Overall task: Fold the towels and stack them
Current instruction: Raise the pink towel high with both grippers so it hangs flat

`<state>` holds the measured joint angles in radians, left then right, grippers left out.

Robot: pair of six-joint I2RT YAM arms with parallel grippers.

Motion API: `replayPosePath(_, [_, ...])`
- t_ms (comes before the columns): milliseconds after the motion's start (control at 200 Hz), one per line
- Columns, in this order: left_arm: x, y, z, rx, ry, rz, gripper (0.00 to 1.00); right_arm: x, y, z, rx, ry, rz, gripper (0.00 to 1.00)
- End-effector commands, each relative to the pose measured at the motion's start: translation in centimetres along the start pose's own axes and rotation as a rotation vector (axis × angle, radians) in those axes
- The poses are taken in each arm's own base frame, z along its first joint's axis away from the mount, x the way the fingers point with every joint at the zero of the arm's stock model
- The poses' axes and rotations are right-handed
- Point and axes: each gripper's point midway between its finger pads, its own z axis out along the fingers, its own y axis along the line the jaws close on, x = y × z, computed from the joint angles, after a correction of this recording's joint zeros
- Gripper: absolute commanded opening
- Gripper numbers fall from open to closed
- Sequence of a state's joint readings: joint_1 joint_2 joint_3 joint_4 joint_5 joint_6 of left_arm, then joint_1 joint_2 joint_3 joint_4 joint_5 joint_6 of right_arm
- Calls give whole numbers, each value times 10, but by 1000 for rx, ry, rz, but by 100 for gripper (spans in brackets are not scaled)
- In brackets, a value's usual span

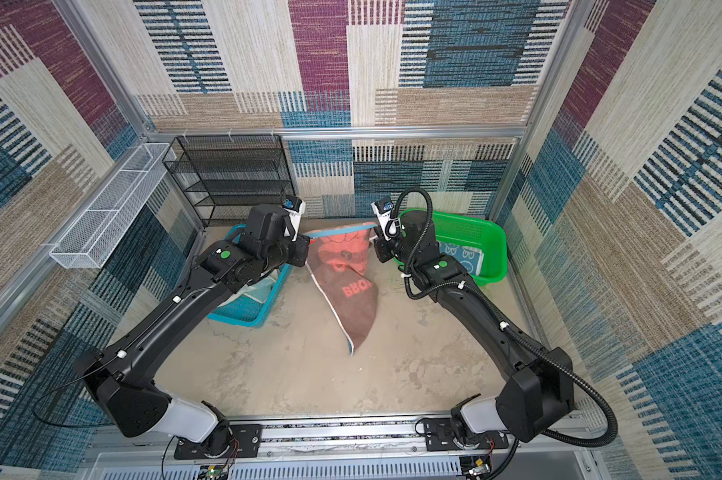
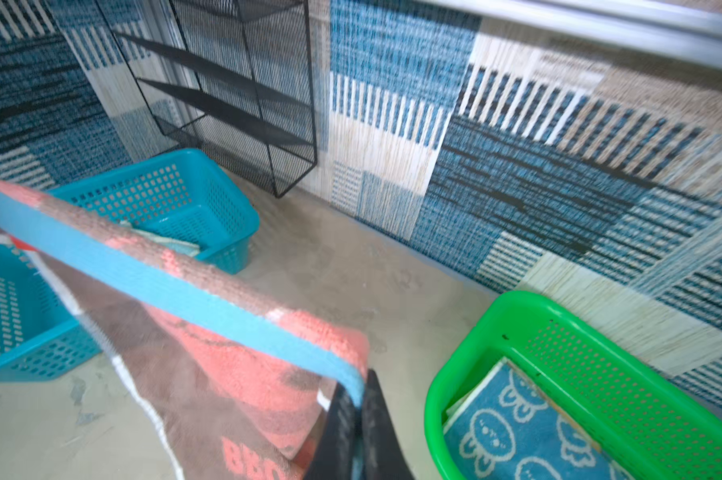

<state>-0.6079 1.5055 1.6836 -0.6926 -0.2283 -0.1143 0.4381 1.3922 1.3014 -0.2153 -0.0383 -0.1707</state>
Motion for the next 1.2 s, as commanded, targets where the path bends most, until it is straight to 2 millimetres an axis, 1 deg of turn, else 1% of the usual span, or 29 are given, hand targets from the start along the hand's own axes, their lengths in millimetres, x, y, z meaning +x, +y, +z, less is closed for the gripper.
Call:
replayPosePath(0, [-11,12,-19,-40,-8,49,0,-17,-24,-13,128,-27,-38,0])
replayPosePath(65, [-22,12,-32,-30,-43,46,0,-31,-26,-23,139,-59,-58,0])
replayPosePath(130, [-31,11,-46,-4,-78,40,0,-44,-24,-35,124,-89,-79,0])
replayPosePath(255, [-41,6,-76,62,-138,28,0,-57,-13,-56,65,-116,-114,0])
replayPosePath(461, [-46,2,-124,153,-223,-18,0,-67,12,-91,-73,-155,-129,0])
replayPosePath(596, [-48,-6,-155,246,-280,-46,0,-81,29,-121,-171,-218,-125,0])
replayPosePath(696, [-46,-10,-176,305,-308,-67,0,-94,40,-148,-230,-272,-119,0])
replayPosePath(821, [-44,-12,-192,348,-338,-84,0,-107,44,-177,-251,-336,-108,0])
replayPosePath(932, [-45,-11,-203,361,-371,-91,0,-114,45,-194,-255,-366,-95,0])
replayPosePath(1072, [-45,-11,-212,377,-398,-102,0,-114,42,-201,-241,-365,-80,0])
replayPosePath(1197, [-43,-10,-215,379,-411,-111,0,-110,40,-201,-226,-355,-73,0])
